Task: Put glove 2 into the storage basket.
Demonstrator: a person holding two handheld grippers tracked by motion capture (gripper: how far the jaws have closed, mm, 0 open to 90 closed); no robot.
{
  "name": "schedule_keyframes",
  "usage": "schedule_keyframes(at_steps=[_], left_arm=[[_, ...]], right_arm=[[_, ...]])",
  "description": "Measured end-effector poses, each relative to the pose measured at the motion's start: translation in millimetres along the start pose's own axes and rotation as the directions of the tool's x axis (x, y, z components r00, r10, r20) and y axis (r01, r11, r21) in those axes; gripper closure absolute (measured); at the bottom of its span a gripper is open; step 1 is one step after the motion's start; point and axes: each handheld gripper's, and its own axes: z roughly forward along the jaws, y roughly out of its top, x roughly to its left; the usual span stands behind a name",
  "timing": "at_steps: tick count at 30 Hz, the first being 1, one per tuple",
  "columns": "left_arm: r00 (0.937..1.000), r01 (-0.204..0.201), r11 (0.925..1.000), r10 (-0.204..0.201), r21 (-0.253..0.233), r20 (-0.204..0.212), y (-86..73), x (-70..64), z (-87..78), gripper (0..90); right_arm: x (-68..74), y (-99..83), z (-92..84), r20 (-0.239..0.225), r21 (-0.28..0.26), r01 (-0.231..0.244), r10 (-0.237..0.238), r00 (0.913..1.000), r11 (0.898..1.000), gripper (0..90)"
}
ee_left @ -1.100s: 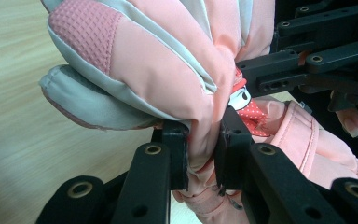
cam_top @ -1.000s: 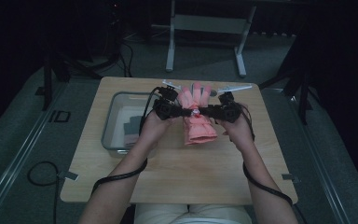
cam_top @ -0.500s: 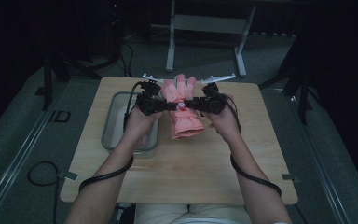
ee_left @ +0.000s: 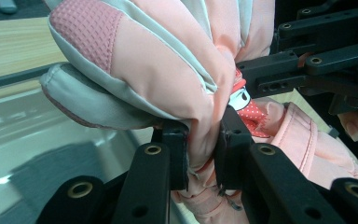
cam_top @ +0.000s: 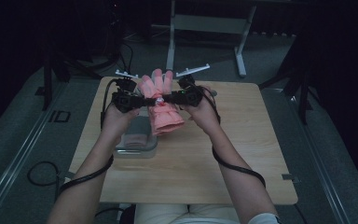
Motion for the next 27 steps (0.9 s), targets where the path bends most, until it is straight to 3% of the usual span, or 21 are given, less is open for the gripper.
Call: schedule_keyframes(at_steps=[7, 15, 19, 27], left_arm=[[0.998, 0.042, 0.999, -0.043, -0.016, -0.046, -11.3, 23.6, -22.0, 76.6], [0.992, 0.102, 0.9941, -0.104, -0.038, -0.071, -32.5, 51.9, -39.6, 76.6], [0.9883, 0.133, 0.9903, -0.136, -0.039, -0.07, -41.9, 64.0, -37.5, 76.6], [0.9823, 0.181, 0.9834, -0.181, -0.017, -0.047, -55.9, 82.1, -16.6, 76.7]], right_arm=[[21.5, 21.3, 34.5, -0.034, 0.043, 0.044, -0.043, 0.9985, 0.998, 69.6], [41.2, 33.7, 70.4, -0.072, 0.102, 0.088, -0.081, 0.9941, 0.991, 69.7], [44.8, 33.8, 82.6, -0.069, 0.123, 0.098, -0.09, 0.9935, 0.988, 69.9], [39.9, 22.9, 105.3, -0.046, 0.176, 0.091, -0.085, 0.9954, 0.98, 70.4]])
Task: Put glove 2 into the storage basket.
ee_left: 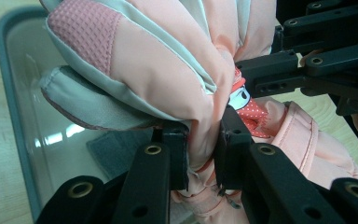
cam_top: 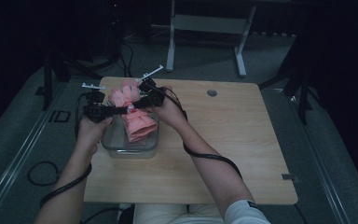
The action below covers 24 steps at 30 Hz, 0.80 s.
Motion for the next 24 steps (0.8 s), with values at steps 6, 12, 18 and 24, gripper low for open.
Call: schedule_keyframes(at_steps=[6, 12, 18, 24], left_arm=[[0.9993, 0.036, 0.9986, -0.036, 0.039, 0.001, -10.7, 13.2, 17.3, 76.6], [0.9968, 0.08, 0.994, -0.08, 0.075, 0.002, -19.9, 25.4, 31.1, 76.5], [0.9942, 0.107, 0.9892, -0.105, 0.1, -0.023, -23.1, 31.1, 38.5, 76.1], [0.9911, 0.112, 0.9835, -0.1, 0.142, -0.087, -22.2, 32.4, 44.6, 71.7]], right_arm=[[-5.2, -11.1, 20.9, 0.005, 0.046, -0.021, 0.021, 0.9998, 0.999, 70.9], [-11.4, -22.1, 40.4, -0.006, 0.081, -0.046, 0.047, 0.9989, 0.996, 71.1], [-15.2, -28.4, 52.3, -0.014, 0.097, -0.074, 0.076, 0.997, 0.993, 71.1], [-18.0, -29.6, 63.1, -0.018, 0.119, -0.095, 0.098, 0.995, 0.988, 70.5]])
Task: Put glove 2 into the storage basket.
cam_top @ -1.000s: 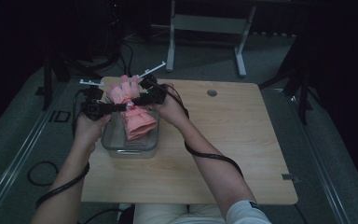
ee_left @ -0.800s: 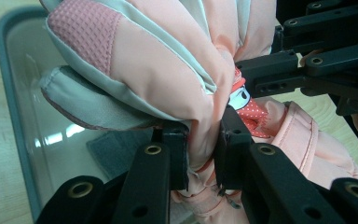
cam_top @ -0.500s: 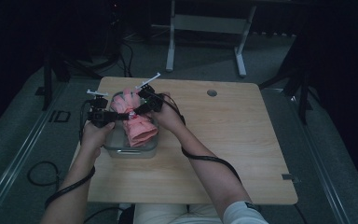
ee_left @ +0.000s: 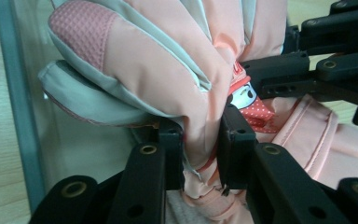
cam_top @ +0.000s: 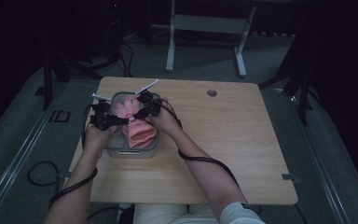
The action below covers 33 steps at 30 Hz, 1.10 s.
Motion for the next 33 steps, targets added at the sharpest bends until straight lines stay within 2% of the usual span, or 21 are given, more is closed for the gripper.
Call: schedule_keyframes(at_steps=[5, 10, 12, 13, 16, 20, 24, 28, 31, 33], left_arm=[[0.9983, -0.022, 0.9996, 0.023, 0.017, -0.053, 2.6, -4.1, 2.0, 71.9], [0.9979, -0.007, 0.9997, 0.008, 0.022, -0.065, 3.4, -0.7, 4.5, 70.8], [0.9954, -0.02, 0.9996, 0.022, 0.022, -0.094, 3.9, -2.8, 5.1, 67.7], [0.9928, -0.033, 0.9992, 0.035, 0.024, -0.114, 4.5, -4.9, 5.1, 64.7], [0.984, -0.081, 0.9963, 0.085, 0.027, -0.157, 5.2, -10.8, 6.0, 63.9], [0.982, -0.087, 0.9957, 0.091, 0.032, -0.165, 6.1, -10.3, 6.6, 63.6], [0.9763, -0.101, 0.9942, 0.106, 0.036, -0.188, 5.4, -11.1, 6.6, 63.5], [0.9742, -0.1, 0.9942, 0.106, 0.039, -0.199, 5.5, -9.5, 6.4, 63.7], [0.9731, -0.099, 0.9943, 0.105, 0.038, -0.205, 5.8, -8.8, 6.4, 63.6], [0.9702, -0.106, 0.9936, 0.112, 0.04, -0.215, 6.3, -9.8, 6.4, 61.3]], right_arm=[[-2.7, 1.6, 4.6, -0.002, 0.009, -0.012, 0.012, 0.9999, 1.0, 70.2], [-5.5, 3.8, 9.0, 0.001, 0.016, -0.023, 0.023, 0.9997, 1.0, 67.9], [-5.4, 4.3, 10.6, 0.009, 0.02, -0.021, 0.021, 0.9997, 1.0, 66.7], [-5.0, 5.1, 10.9, 0.021, 0.019, -0.021, 0.021, 0.9996, 1.0, 65.3], [-5.4, 5.9, 11.1, 0.034, 0.02, -0.02, 0.019, 0.9992, 1.0, 63.6], [-8.1, 5.4, 11.3, 0.048, 0.014, -0.039, 0.038, 0.9981, 0.999, 61.8], [-6.9, 6.4, 11.4, 0.064, 0.012, -0.023, 0.022, 0.9977, 1.0, 61.1], [-7.6, 7.8, 11.5, 0.076, 0.008, -0.025, 0.025, 0.9968, 1.0, 60.9], [-7.1, 8.1, 12.3, 0.077, 0.005, -0.03, 0.03, 0.9966, 1.0, 61.3], [-7.2, 8.8, 12.8, 0.068, 0.004, -0.041, 0.041, 0.9969, 0.999, 61.1]])
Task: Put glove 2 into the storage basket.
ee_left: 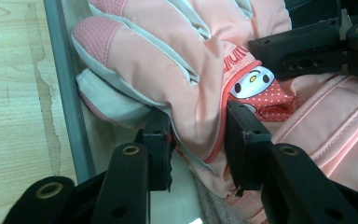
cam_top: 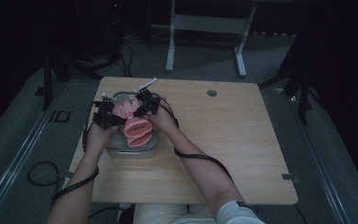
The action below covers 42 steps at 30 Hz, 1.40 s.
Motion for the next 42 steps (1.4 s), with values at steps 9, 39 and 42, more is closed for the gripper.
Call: schedule_keyframes(at_steps=[9, 39, 42], left_arm=[[0.9995, 0.027, 0.9986, -0.028, -0.046, -0.015, 3.1, 3.2, -9.9, 42.0], [0.9967, -0.065, 0.988, 0.058, -0.14, -0.057, 8.1, -24.4, -50.9, 30.0], [0.9943, -0.084, 0.985, 0.073, -0.15, -0.077, 7.3, -28.3, -56.4, 30.0]], right_arm=[[-1.6, 6.0, -7.5, -0.018, -0.008, -0.018, 0.018, 0.9997, 1.0, 56.6], [5.3, 12.1, -35.5, -0.044, -0.07, 0.001, -0.004, 0.999, 0.998, 55.1], [7.0, 11.6, -40.5, -0.047, -0.075, 0.011, -0.015, 0.9988, 0.997, 54.5]])
